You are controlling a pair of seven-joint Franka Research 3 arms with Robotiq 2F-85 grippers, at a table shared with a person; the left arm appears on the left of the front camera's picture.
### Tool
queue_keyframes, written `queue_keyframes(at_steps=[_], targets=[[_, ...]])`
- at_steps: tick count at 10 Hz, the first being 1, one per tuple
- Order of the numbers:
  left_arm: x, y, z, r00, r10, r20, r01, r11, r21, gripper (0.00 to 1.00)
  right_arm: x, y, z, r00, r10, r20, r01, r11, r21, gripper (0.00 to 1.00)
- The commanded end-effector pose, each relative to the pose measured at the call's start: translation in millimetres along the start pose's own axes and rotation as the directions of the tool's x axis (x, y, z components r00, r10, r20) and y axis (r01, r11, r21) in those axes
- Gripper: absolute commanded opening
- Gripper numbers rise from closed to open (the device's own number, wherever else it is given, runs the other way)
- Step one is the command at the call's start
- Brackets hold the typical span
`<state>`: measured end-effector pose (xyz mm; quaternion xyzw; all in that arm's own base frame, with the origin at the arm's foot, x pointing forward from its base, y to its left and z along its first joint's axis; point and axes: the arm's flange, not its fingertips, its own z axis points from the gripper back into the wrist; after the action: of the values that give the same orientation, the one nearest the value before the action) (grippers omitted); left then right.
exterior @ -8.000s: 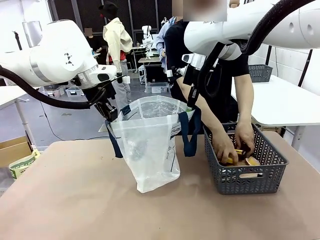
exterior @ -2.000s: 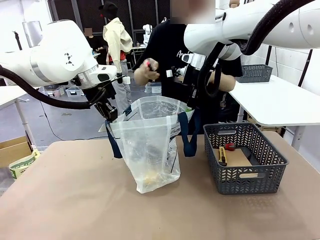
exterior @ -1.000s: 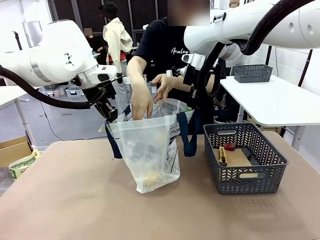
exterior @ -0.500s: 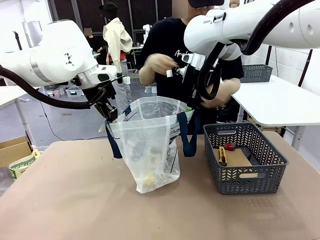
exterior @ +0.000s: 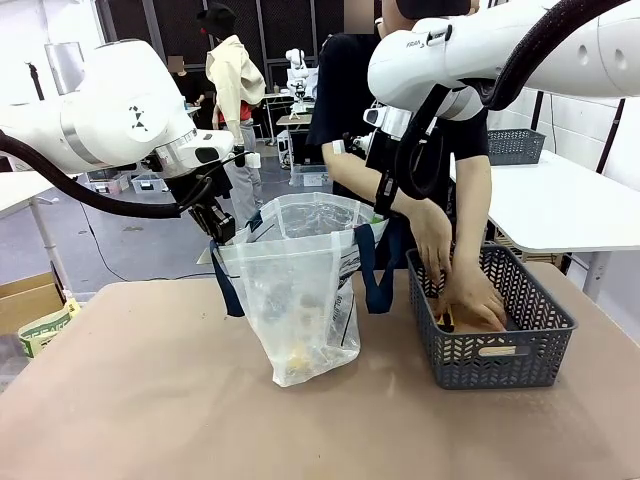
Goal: Transfer purchased items from the store into the shopping bag.
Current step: Move the Reusable shopping bag to the right side of the table.
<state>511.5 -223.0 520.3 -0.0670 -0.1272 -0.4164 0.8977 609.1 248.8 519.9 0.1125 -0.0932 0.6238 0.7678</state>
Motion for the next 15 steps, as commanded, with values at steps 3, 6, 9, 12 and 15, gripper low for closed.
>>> queue_keyframes(at_steps=[3, 6, 9, 12, 15], targets=[[-0.2, 0.2, 0.9, 1.0, 0.012, 0.0, -0.012, 1.0, 0.007, 0.0, -0.4, -0.2, 2.4, 1.0, 0.0, -0.003, 0.0, 1.0, 0.006, 0.0], [-0.2, 0.2, 0.9, 1.0, 0.012, 0.0, -0.012, 1.0, 0.007, 0.0, -0.4, -0.2, 2.4, 1.0, 0.0, -0.003, 0.0, 1.0, 0.006, 0.0], [-0.2, 0.2, 0.9, 1.0, 0.012, 0.0, -0.012, 1.0, 0.007, 0.0, -0.4, -0.2, 2.4, 1.0, 0.0, -0.003, 0.0, 1.0, 0.006, 0.0], [-0.2, 0.2, 0.9, 1.0, 0.012, 0.0, -0.012, 1.0, 0.007, 0.0, -0.4, -0.2, 2.4, 1.0, 0.0, -0.003, 0.0, 1.0, 0.006, 0.0], [-0.2, 0.2, 0.9, 1.0, 0.012, 0.0, -0.012, 1.0, 0.007, 0.0, -0.4, -0.2, 2.4, 1.0, 0.0, -0.003, 0.0, 1.0, 0.006, 0.0]])
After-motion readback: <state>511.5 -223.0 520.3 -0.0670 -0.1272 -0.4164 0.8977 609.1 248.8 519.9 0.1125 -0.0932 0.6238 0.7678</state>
